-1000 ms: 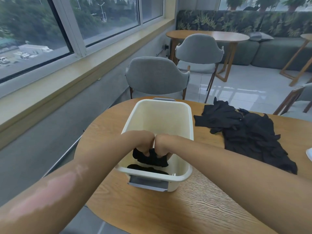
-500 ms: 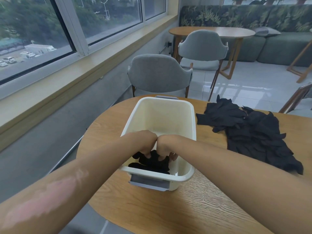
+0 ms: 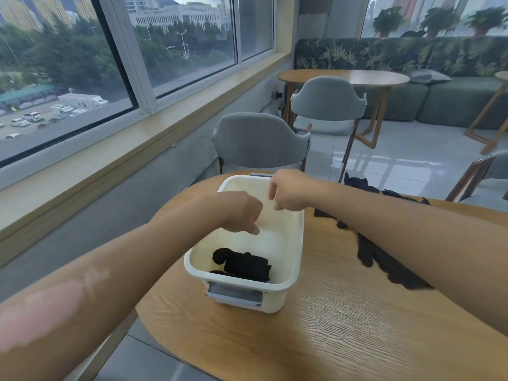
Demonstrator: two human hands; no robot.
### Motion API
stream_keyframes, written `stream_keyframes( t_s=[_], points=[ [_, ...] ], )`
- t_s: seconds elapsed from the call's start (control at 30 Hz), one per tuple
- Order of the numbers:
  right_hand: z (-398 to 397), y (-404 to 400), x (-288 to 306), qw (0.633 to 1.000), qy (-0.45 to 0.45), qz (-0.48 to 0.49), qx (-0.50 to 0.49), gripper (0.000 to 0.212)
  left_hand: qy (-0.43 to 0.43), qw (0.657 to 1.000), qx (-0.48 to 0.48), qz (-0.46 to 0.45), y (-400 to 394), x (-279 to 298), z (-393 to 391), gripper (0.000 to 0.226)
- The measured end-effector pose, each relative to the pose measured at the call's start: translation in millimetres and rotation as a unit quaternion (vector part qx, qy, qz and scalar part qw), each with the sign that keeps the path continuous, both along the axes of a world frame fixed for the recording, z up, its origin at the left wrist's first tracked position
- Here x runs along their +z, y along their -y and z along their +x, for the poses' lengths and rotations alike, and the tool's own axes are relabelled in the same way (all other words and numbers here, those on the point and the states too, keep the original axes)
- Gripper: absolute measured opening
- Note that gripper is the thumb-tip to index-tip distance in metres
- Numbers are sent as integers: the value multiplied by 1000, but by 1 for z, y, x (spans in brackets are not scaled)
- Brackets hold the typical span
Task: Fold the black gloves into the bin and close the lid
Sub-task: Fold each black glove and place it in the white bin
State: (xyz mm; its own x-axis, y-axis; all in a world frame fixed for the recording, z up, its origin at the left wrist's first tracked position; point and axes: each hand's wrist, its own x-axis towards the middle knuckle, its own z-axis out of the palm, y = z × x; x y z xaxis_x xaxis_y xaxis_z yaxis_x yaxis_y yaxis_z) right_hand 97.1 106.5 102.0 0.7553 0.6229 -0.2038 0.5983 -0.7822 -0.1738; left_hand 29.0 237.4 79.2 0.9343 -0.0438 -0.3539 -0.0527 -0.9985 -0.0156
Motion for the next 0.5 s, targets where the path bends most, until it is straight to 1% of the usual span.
stream_keyframes(
  t_s=[0.13, 0.3, 0.5],
  points=[
    [10, 42, 24, 999, 17, 40, -13, 20, 38, 999, -31, -2, 20, 28, 3, 33],
    [21, 99, 39, 996, 12, 67, -49, 17, 83, 993, -71, -36, 59, 49, 13, 32],
    [22, 167, 31, 992, 6, 74, -102, 20, 83, 990, -94, -66, 114, 49, 21, 32]
  ],
)
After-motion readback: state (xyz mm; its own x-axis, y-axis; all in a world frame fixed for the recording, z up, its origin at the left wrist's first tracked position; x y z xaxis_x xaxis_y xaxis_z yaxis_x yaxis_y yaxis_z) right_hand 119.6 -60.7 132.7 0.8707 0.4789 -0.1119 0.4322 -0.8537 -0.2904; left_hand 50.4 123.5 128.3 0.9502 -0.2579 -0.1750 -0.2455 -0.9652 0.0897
